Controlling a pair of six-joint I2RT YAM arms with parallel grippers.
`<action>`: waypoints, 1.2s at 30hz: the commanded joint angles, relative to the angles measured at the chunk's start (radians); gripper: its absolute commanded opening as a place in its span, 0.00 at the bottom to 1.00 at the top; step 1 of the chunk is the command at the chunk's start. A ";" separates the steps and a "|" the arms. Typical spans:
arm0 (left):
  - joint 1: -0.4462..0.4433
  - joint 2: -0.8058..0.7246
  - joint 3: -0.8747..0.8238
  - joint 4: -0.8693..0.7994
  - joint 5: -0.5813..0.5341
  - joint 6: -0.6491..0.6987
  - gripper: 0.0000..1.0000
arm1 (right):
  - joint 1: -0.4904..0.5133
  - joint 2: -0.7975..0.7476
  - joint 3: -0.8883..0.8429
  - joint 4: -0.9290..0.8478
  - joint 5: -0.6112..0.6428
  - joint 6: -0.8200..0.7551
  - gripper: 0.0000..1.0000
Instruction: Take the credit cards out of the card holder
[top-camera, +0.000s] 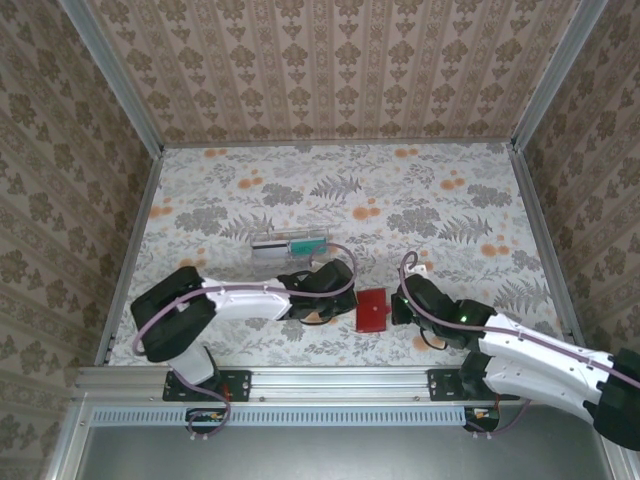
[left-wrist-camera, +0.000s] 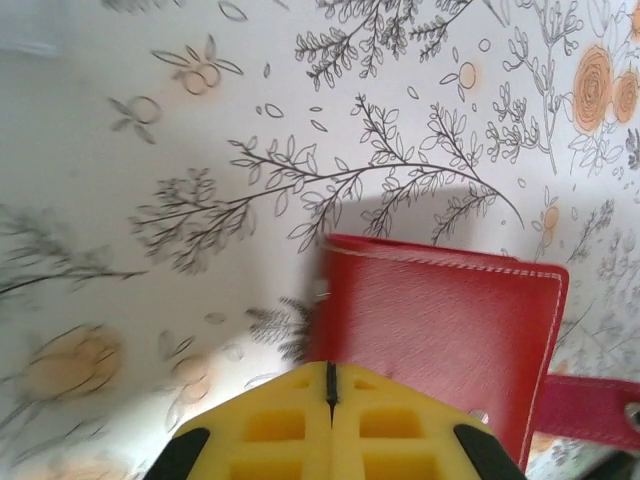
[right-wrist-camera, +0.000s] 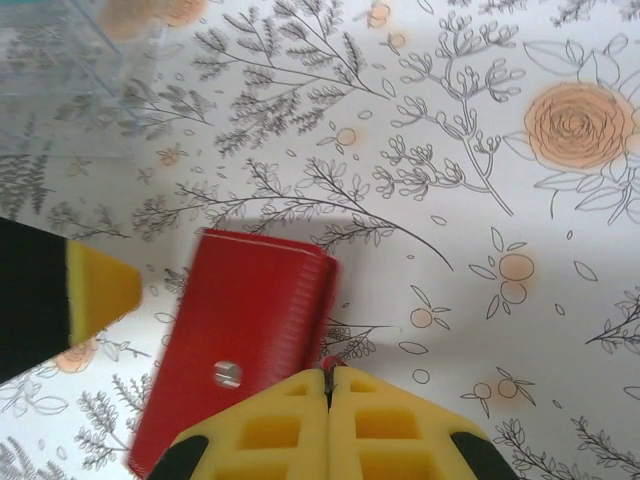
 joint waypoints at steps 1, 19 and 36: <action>-0.013 -0.138 0.046 -0.186 -0.146 0.088 0.20 | -0.005 -0.020 0.065 -0.040 -0.066 -0.060 0.00; -0.010 -0.614 -0.098 -0.361 -0.431 0.166 0.76 | 0.073 0.188 0.299 0.016 -0.141 -0.081 0.00; -0.010 -0.445 -0.025 -0.312 -0.329 0.262 0.77 | -0.084 0.091 0.071 -0.133 0.089 0.031 0.41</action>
